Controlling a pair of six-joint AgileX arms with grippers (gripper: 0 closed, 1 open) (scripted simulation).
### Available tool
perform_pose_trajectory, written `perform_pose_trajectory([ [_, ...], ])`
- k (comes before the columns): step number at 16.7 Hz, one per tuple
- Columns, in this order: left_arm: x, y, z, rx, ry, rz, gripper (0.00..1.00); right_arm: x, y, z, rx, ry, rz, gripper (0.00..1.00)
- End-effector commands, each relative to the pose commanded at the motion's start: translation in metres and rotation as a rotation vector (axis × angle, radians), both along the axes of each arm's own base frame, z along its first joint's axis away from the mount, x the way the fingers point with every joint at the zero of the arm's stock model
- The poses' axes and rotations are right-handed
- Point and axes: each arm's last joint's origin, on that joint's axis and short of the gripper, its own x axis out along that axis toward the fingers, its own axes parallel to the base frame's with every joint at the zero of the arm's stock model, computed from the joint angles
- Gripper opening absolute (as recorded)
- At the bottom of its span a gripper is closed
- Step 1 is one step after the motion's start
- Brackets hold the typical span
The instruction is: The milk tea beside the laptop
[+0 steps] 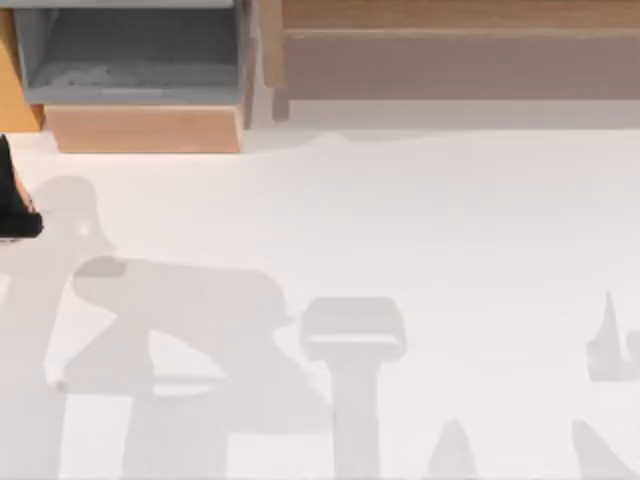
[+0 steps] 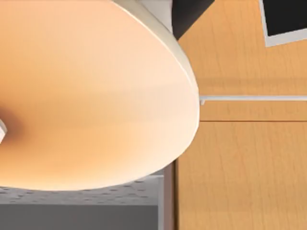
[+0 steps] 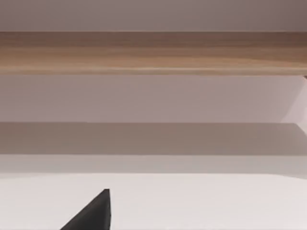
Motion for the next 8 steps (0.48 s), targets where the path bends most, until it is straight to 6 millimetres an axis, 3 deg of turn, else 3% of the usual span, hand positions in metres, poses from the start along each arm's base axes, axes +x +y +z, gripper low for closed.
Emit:
perform_pose_trajectory([
  [8, -0.011, 0.000, -0.031, 0.014, 0.082, 0.018, 0.00, 0.000, 0.000, 0.000, 0.000, 0.000, 0.000, 1.00],
])
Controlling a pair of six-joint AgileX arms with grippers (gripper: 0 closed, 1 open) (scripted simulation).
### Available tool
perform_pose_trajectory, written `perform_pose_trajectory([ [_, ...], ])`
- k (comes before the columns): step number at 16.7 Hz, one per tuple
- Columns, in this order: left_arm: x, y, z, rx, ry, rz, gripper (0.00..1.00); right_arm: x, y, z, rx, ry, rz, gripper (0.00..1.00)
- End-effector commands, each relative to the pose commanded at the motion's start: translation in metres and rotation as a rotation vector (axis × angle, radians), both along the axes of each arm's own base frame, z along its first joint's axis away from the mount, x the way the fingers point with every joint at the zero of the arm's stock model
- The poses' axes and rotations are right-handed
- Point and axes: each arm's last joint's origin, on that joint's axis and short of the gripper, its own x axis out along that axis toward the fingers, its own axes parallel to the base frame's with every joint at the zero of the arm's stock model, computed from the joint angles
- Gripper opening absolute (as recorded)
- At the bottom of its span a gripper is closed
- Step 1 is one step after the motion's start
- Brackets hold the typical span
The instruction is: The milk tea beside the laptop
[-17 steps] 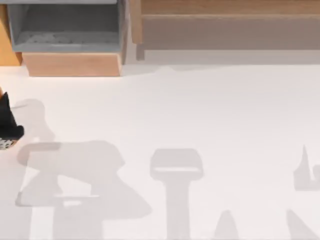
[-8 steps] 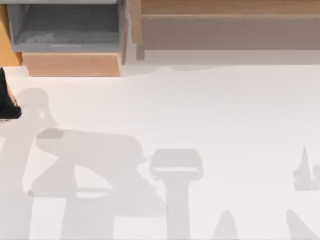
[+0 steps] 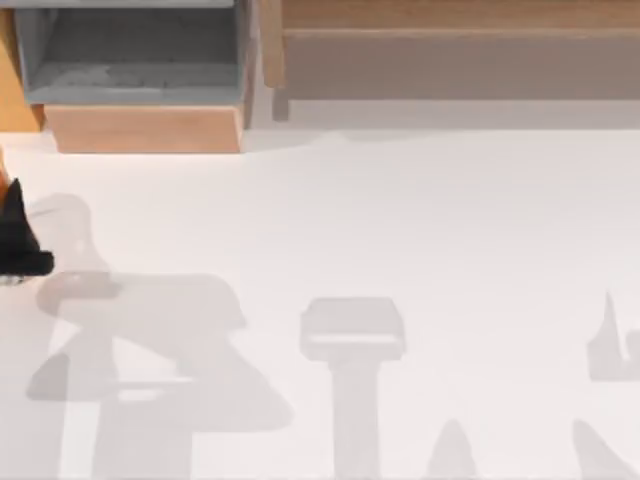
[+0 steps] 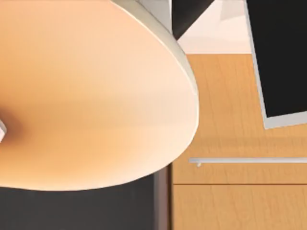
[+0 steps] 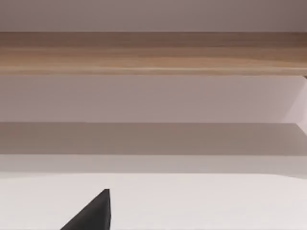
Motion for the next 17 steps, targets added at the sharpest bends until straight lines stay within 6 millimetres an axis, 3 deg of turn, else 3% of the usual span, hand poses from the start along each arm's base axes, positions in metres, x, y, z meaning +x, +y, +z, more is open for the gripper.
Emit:
perform_pose_trajectory([
  [3, -0.0081, -0.0001, -0.0151, -0.001, 0.082, 0.007, 0.00, 0.0000, 0.0000, 0.0000, 0.000, 0.000, 0.000, 1.00],
  [7, -0.0081, -0.0001, -0.0151, -0.001, 0.082, 0.007, 0.00, 0.0000, 0.0000, 0.0000, 0.000, 0.000, 0.000, 1.00],
  [17, -0.0081, -0.0001, -0.0151, -0.001, 0.082, 0.007, 0.75, 0.0000, 0.0000, 0.0000, 0.000, 0.000, 0.000, 1.00],
])
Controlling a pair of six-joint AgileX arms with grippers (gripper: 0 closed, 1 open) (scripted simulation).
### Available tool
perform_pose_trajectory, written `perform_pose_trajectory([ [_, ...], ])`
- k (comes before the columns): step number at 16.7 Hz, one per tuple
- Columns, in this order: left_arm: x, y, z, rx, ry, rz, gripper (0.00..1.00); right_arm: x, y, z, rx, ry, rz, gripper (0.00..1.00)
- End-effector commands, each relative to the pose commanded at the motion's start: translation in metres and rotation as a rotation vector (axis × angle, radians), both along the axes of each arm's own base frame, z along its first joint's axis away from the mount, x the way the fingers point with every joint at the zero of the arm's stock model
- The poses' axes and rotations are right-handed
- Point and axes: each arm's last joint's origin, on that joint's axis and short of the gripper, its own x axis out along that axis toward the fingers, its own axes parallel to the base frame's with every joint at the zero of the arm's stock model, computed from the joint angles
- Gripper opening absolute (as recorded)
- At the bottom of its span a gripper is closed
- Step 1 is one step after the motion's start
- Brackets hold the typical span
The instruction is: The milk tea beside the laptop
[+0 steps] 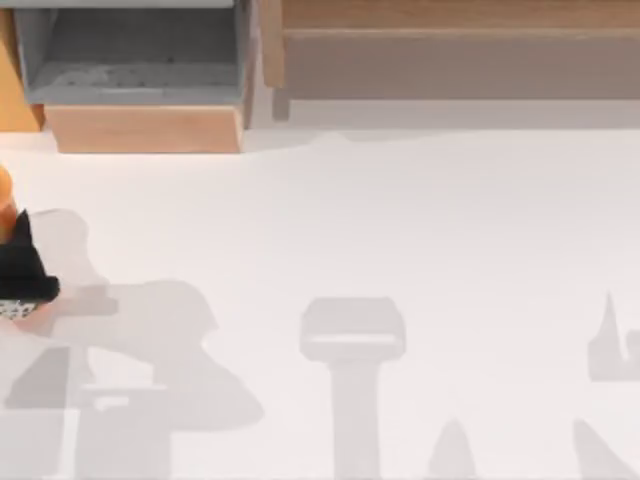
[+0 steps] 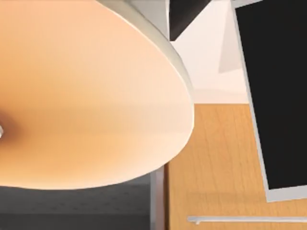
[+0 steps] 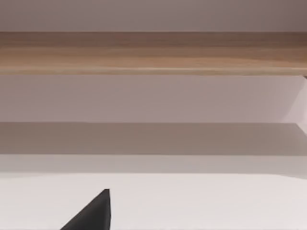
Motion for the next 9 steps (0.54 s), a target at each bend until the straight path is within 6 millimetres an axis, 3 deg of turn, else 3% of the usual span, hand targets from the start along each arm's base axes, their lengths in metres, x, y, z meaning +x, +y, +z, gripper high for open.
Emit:
perform_pose_trajectory([
  [3, 0.0000, 0.0000, 0.0000, 0.000, 0.000, 0.000, 0.98, 0.0000, 0.0000, 0.0000, 0.000, 0.000, 0.000, 1.00],
  [9, 0.0000, 0.0000, 0.0000, 0.000, 0.000, 0.000, 1.00, 0.0000, 0.0000, 0.0000, 0.000, 0.000, 0.000, 1.00],
])
